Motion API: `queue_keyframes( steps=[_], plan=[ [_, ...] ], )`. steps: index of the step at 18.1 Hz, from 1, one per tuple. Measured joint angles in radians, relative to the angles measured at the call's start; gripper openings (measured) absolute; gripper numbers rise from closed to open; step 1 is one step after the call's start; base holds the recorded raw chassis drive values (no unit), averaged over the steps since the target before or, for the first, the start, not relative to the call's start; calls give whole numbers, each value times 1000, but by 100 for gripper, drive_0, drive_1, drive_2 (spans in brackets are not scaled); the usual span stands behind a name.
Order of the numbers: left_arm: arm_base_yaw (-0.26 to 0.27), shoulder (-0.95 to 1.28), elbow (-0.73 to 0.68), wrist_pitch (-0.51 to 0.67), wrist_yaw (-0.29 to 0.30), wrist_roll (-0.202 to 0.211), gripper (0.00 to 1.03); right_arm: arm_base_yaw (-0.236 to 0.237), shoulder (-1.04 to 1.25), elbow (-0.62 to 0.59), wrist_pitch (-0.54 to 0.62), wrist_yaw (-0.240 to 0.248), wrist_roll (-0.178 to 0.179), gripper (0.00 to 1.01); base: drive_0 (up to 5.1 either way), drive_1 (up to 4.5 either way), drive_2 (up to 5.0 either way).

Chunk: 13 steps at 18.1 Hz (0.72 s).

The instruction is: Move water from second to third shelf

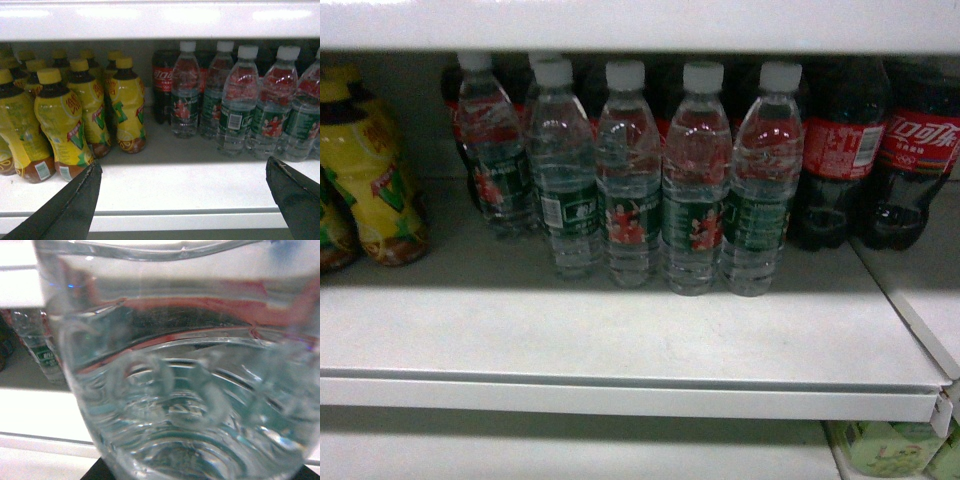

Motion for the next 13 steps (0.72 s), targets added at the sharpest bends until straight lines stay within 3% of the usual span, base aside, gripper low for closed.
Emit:
queue_keyframes(
  steps=[13],
  plan=[
    [0, 0, 0, 0, 3, 1, 98, 0, 0, 1, 0, 2, -3, 41, 0, 0, 0]
  ],
)
